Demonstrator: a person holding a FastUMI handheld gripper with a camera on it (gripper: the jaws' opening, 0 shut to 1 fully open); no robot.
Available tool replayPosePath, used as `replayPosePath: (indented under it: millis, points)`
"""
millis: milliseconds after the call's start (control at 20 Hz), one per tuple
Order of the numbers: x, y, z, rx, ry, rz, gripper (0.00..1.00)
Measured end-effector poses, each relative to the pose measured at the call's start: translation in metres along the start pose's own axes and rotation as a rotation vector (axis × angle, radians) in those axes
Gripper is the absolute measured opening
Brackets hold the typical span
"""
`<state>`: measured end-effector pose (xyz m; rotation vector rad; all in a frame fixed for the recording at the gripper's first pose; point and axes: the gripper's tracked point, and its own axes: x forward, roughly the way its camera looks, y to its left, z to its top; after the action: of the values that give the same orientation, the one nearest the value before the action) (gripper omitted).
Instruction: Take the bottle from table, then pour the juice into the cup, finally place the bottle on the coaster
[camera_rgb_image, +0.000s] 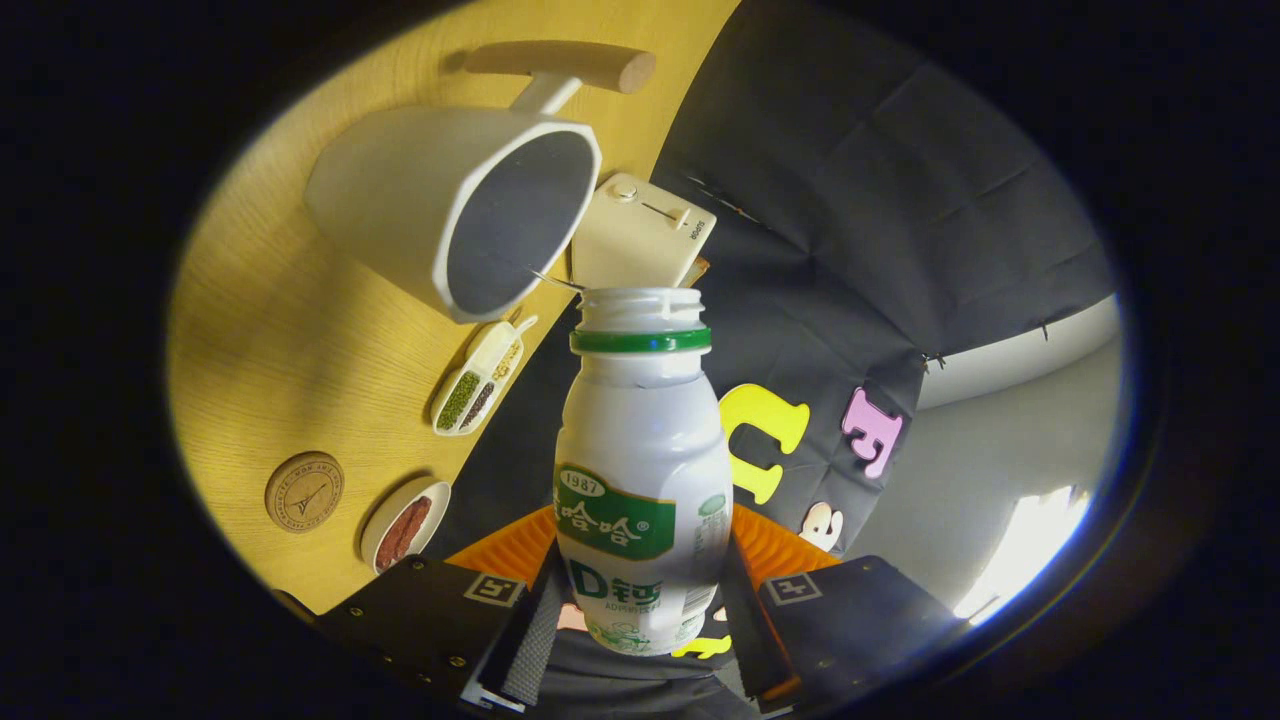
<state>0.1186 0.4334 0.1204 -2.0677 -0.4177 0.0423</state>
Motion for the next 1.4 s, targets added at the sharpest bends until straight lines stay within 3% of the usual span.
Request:
replayPosePath:
  millis: [500,700,900,1300,1400]
  points:
    - [0.006,-0.003,-0.003,0.008,0.003,-0.010,0.72]
    - [0.008,0.011,-0.007,0.085,0.015,0.011,0.72]
    - [0.012,0.032,-0.009,0.269,0.022,0.061,0.72]
    - [0.002,0.071,0.002,0.756,0.031,0.227,0.73]
    - [0.001,0.074,-0.001,0.851,0.050,0.229,0.72]
